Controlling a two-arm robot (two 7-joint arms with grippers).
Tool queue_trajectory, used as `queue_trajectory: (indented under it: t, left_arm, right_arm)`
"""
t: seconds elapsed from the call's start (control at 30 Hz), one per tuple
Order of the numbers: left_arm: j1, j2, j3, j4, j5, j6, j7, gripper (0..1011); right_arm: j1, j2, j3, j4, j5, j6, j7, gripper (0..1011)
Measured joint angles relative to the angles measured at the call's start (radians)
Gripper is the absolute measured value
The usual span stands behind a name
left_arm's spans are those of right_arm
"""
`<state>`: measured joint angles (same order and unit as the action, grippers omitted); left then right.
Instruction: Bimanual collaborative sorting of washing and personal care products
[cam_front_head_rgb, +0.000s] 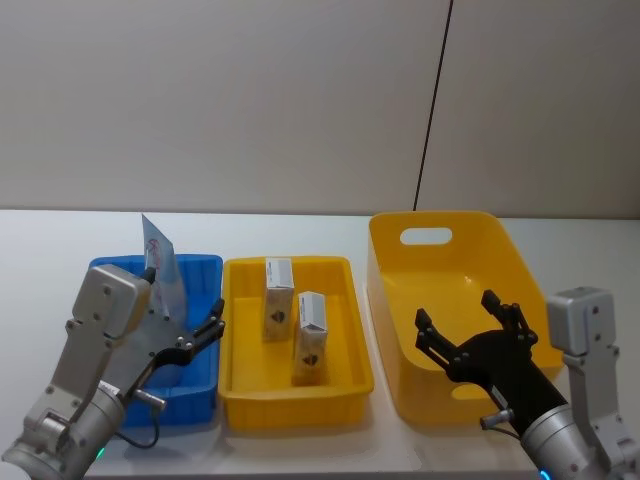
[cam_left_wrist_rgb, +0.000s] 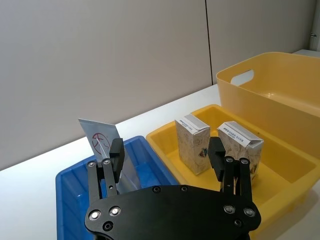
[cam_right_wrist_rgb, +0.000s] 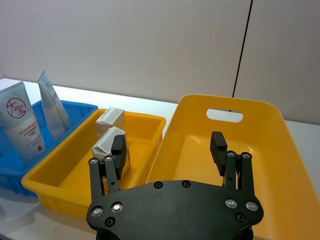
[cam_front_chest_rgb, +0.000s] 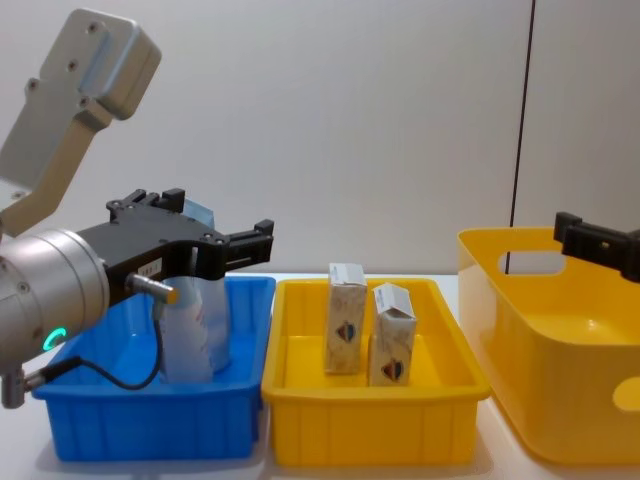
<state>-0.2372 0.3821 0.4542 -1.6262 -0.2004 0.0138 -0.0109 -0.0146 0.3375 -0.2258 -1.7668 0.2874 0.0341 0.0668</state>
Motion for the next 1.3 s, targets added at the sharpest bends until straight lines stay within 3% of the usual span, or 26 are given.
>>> queue_trajectory:
  t: [1.3]
  left_arm:
    - [0.0,0.0,0.0,0.0,0.0,0.0,0.0,1002]
  right_arm:
    - [0.0,0.0,0.0,0.0,0.0,0.0,0.0,1003]
